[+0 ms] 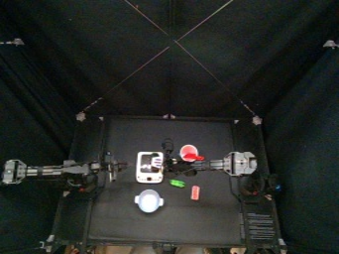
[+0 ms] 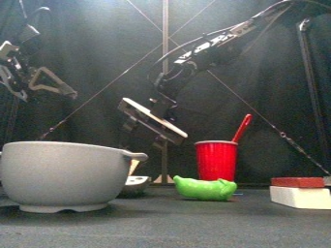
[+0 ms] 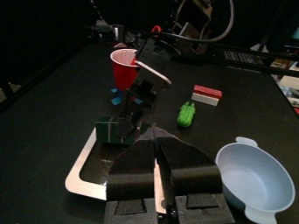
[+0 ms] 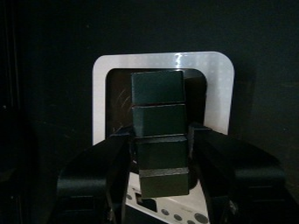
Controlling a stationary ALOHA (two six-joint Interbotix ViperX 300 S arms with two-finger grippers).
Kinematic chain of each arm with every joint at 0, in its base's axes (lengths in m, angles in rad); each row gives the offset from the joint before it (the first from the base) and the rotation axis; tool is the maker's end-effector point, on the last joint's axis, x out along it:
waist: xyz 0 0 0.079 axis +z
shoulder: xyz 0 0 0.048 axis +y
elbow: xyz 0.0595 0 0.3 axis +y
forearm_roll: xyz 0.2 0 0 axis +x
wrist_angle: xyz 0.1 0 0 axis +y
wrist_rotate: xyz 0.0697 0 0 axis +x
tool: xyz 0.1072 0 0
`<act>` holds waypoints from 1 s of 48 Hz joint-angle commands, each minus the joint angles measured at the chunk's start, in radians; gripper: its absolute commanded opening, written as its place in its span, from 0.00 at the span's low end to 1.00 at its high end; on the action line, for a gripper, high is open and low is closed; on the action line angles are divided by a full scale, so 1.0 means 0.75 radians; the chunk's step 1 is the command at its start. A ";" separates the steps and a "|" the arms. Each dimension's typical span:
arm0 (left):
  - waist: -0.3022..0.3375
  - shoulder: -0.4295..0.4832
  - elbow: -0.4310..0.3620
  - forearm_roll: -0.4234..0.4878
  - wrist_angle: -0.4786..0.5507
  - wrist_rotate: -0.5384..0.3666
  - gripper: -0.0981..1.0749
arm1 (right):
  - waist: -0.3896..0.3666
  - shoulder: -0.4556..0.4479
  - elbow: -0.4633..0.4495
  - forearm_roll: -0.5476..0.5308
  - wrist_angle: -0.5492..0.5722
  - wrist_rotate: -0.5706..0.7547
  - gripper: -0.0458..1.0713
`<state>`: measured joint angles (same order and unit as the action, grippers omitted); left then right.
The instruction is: Place sushi roll on stove
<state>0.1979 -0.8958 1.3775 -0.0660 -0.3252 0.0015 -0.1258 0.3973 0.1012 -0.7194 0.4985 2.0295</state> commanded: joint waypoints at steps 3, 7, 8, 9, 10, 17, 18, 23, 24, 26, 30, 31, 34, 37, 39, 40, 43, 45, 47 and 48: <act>0.004 0.004 -0.016 0.002 -0.004 0.002 0.36 | -0.006 -0.029 -0.035 0.000 -0.016 -0.004 0.76; 0.004 0.004 -0.016 0.002 -0.004 0.002 0.36 | -0.006 -0.027 -0.033 0.000 -0.018 -0.014 0.76; 0.006 0.004 -0.016 0.004 -0.004 0.002 0.36 | -0.006 -0.029 -0.035 -0.002 -0.018 -0.016 0.76; 0.004 0.004 -0.016 0.004 -0.004 0.002 0.36 | -0.006 -0.029 -0.033 -0.002 -0.018 -0.016 0.76; 0.004 0.004 -0.016 0.004 -0.004 0.002 0.36 | -0.006 -0.029 -0.033 -0.008 -0.018 -0.018 0.76; 0.004 0.004 -0.016 0.002 -0.002 0.002 0.36 | -0.008 -0.029 -0.029 -0.014 -0.018 -0.022 0.78; 0.004 0.004 -0.016 0.002 -0.004 0.002 0.36 | -0.008 -0.029 -0.031 -0.014 -0.018 -0.022 0.79; 0.004 0.004 -0.016 0.004 -0.002 0.002 0.36 | -0.006 -0.029 -0.022 -0.006 -0.037 -0.035 0.84; 0.004 0.004 -0.016 0.004 -0.002 0.002 0.36 | -0.006 -0.029 -0.020 -0.004 -0.041 -0.037 0.85; 0.004 0.004 -0.018 0.004 -0.002 0.002 0.36 | -0.006 -0.029 -0.018 0.002 -0.041 -0.037 0.88; 0.004 0.004 -0.018 0.002 -0.004 0.002 0.36 | -0.008 -0.029 -0.018 0.016 -0.035 -0.037 0.91; 0.004 0.006 -0.018 0.004 -0.002 0.002 0.36 | -0.008 -0.029 -0.018 0.018 -0.033 -0.035 0.91; 0.004 0.004 -0.016 0.004 -0.002 0.002 0.36 | -0.006 -0.029 -0.027 0.016 -0.031 -0.035 0.91; 0.006 0.004 -0.016 0.004 -0.002 0.002 0.36 | -0.008 -0.029 -0.031 0.020 -0.031 -0.037 0.91; 0.004 0.004 -0.018 0.004 -0.002 0.002 0.36 | -0.004 -0.029 -0.033 0.022 -0.031 -0.025 0.91; 0.004 0.004 -0.016 0.004 -0.002 0.002 0.36 | -0.002 -0.029 -0.033 0.022 -0.031 -0.020 0.91; 0.006 0.004 -0.016 0.002 -0.002 0.002 0.36 | 0.000 -0.029 -0.037 0.037 -0.035 -0.018 0.91; 0.004 0.004 -0.016 0.002 -0.002 0.002 0.36 | 0.000 -0.029 -0.039 0.049 -0.035 -0.020 0.91; 0.006 0.004 -0.016 0.004 -0.002 0.002 0.36 | 0.002 -0.029 -0.039 0.059 -0.035 -0.022 0.91; 0.004 0.004 -0.016 0.004 -0.002 0.002 0.36 | 0.002 -0.029 -0.039 0.063 -0.033 -0.022 0.91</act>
<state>0.1994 -0.8958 1.3760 -0.0660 -0.3237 0.0015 -0.1243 0.4019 0.0966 -0.6826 0.4755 2.0141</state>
